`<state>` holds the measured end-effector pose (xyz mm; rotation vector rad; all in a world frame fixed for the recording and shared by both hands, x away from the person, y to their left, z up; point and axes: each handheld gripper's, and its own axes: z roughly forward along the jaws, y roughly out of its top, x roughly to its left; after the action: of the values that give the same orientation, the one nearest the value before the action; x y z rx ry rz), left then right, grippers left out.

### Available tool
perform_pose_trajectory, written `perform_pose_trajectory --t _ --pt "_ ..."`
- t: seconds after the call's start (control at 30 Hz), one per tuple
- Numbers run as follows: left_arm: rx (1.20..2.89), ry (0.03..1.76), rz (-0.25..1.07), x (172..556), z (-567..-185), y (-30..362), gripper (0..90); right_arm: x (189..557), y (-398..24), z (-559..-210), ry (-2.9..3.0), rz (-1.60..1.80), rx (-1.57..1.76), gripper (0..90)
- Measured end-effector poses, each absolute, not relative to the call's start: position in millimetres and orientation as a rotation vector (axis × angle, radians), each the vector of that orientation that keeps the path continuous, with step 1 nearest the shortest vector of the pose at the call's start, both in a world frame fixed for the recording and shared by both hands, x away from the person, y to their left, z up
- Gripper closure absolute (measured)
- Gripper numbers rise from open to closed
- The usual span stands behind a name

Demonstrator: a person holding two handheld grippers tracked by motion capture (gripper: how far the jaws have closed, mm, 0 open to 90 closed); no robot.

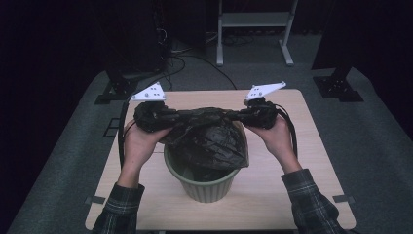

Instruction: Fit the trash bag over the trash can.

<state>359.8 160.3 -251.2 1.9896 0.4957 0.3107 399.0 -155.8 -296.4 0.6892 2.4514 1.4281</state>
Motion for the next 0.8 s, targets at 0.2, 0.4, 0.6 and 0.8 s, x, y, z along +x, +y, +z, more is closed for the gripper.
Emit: perform_pose_trajectory --t 0.2,0.4,0.6,0.8 --pt "1.978 0.531 0.307 367.2 -253.5 164.3 89.8 392.3 -169.8 -297.0 2.451 1.520 0.700 90.0" --pt "1.974 0.541 0.306 369.0 -254.9 163.5 89.8 387.7 -180.9 -295.5 2.443 1.529 0.744 68.4" --pt "1.976 0.540 0.311 367.6 -254.2 164.6 89.8 382.5 -183.3 -295.6 2.463 1.564 0.745 61.9" --pt "1.969 0.546 0.316 364.0 -254.6 169.1 89.8 388.7 -176.3 -298.6 2.470 1.577 0.782 53.4"
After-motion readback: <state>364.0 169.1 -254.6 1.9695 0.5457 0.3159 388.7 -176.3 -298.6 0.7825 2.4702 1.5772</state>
